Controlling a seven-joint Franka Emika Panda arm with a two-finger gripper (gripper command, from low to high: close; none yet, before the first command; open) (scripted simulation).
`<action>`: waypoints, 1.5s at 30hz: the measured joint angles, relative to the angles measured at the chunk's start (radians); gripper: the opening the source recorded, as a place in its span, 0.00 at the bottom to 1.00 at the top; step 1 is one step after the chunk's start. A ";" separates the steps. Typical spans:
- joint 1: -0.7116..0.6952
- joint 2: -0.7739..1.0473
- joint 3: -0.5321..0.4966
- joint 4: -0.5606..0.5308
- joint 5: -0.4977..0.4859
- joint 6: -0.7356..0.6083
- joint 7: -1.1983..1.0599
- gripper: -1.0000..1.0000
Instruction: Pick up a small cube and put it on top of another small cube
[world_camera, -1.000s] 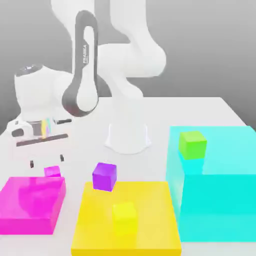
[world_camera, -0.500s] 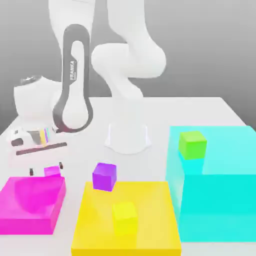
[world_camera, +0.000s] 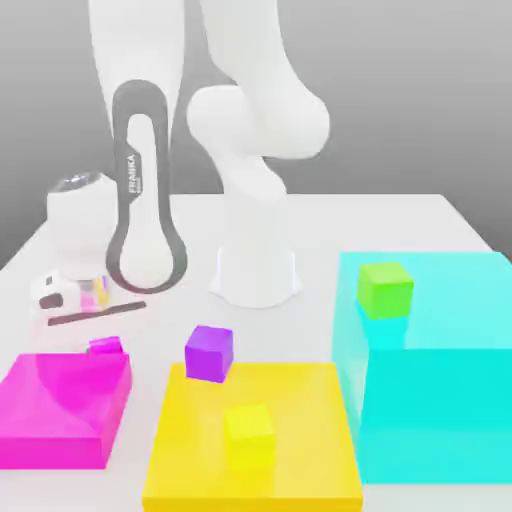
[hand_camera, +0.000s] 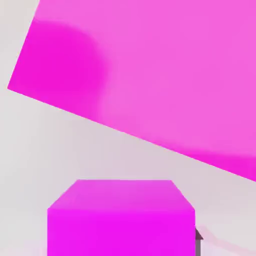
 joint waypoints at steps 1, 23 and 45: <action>0.010 -0.004 -0.012 -0.001 -0.009 -0.005 0.007 0.00; 0.322 -0.216 -0.483 -0.053 -0.599 -0.186 0.440 0.00; 0.529 -0.682 -0.279 -0.059 -0.971 -0.605 0.551 0.00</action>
